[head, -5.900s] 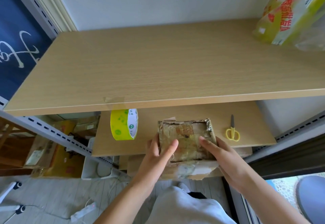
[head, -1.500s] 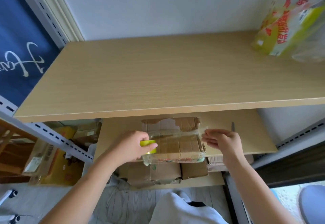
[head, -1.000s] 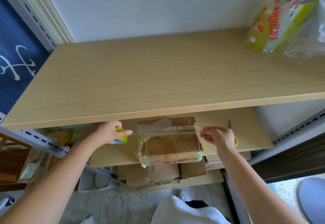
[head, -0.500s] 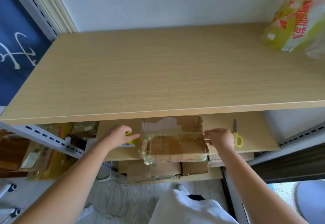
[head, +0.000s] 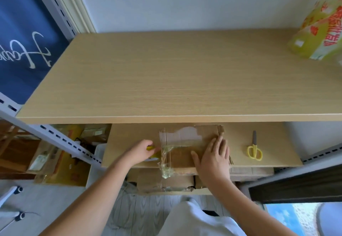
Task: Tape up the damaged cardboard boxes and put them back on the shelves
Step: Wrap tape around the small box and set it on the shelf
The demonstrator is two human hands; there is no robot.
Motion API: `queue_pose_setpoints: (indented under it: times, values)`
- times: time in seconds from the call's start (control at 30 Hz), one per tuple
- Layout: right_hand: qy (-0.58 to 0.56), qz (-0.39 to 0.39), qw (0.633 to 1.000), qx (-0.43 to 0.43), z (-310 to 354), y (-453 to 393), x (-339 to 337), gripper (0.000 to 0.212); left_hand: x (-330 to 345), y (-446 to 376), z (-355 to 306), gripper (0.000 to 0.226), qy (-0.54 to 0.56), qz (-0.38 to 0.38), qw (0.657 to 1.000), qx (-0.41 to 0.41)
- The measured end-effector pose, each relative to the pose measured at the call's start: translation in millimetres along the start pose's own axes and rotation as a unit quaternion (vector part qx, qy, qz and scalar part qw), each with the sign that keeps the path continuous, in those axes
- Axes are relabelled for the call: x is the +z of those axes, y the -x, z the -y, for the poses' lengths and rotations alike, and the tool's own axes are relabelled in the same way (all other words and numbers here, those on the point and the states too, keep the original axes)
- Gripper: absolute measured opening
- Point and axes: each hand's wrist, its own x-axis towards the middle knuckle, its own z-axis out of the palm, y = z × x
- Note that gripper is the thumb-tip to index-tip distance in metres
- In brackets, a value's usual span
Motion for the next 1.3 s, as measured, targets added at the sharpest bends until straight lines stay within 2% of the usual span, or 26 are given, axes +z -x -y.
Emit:
queue_pose_setpoints:
  times: [0.07, 0.17, 0.23, 0.33, 0.4, 0.53, 0.7, 0.77, 0.8, 0.87, 0.9, 0.93, 1.0, 1.07, 1.13, 1.23, 1.3]
  values:
    - [0.024, 0.053, 0.998, -0.037, 29, 9, 11, 0.101, 6, 2, -4, 0.032, 0.001, -0.008, 1.000, -0.010]
    - [0.063, 0.104, 0.977, -0.172, 66, 25, 27, 0.113, 9, 6, -7, 0.040, -0.002, -0.023, 1.000, -0.004]
    - [0.151, 0.110, 0.956, -0.227, 75, 24, 26, 0.120, 9, 9, -7, 0.040, 0.004, -0.040, 0.999, -0.001]
    - [0.245, 0.092, 0.920, -0.292, 70, -6, 1, 0.135, 8, 13, -6, 0.026, -0.030, -0.051, 0.998, -0.020]
    - [0.289, 0.128, 0.894, -0.317, 71, -32, -21, 0.146, 7, 15, -7, 0.026, -0.055, -0.048, 0.997, -0.028]
    - [0.285, 0.212, 0.878, -0.320, 85, -61, -32, 0.151, 3, 16, -10, 0.029, 0.045, -0.056, 0.996, -0.061]
    - [0.262, 0.180, 0.875, -0.364, 78, -67, -32, 0.148, -13, 44, 7, 0.034, 0.174, 0.035, 0.979, -0.103]
    - [0.207, 0.150, 0.883, -0.394, 68, -64, -37, 0.148, -26, 64, 11, 0.038, 0.274, 0.027, 0.954, -0.115]
    - [0.169, 0.133, 0.887, -0.408, 63, -62, -42, 0.147, -31, 73, 13, 0.043, 0.360, 0.014, 0.928, -0.099]
    - [0.083, 0.100, 0.893, -0.432, 50, -59, -53, 0.144, -36, 85, 17, 0.061, 0.561, 0.008, 0.827, -0.027]
    - [0.031, 0.090, 0.895, -0.435, 43, -59, -57, 0.141, -39, 90, 14, 0.075, 0.628, 0.020, 0.778, 0.007]
    - [-0.019, 0.087, 0.900, -0.426, 35, -57, -59, 0.138, -42, 94, 7, 0.087, 0.663, 0.033, 0.748, 0.031]
    - [-0.073, 0.084, 0.913, -0.394, 21, -54, -61, 0.137, -48, 98, -15, 0.098, 0.681, 0.061, 0.727, 0.063]
    - [-0.075, 0.068, 0.924, -0.369, 10, -51, -64, 0.136, -53, 98, -40, 0.097, 0.687, 0.067, 0.719, 0.079]
    - [-0.073, 0.056, 0.933, -0.347, -1, -52, -70, 0.129, -58, 96, -65, 0.098, 0.680, 0.046, 0.728, 0.073]
    - [-0.114, 0.127, 0.934, -0.315, -30, -46, -82, 0.120, -60, 92, -101, 0.074, 0.627, 0.002, 0.778, 0.046]
    - [-0.261, 0.189, 0.921, -0.217, -50, -34, -91, 0.100, -57, 90, -128, 0.067, 0.585, -0.018, 0.810, 0.018]
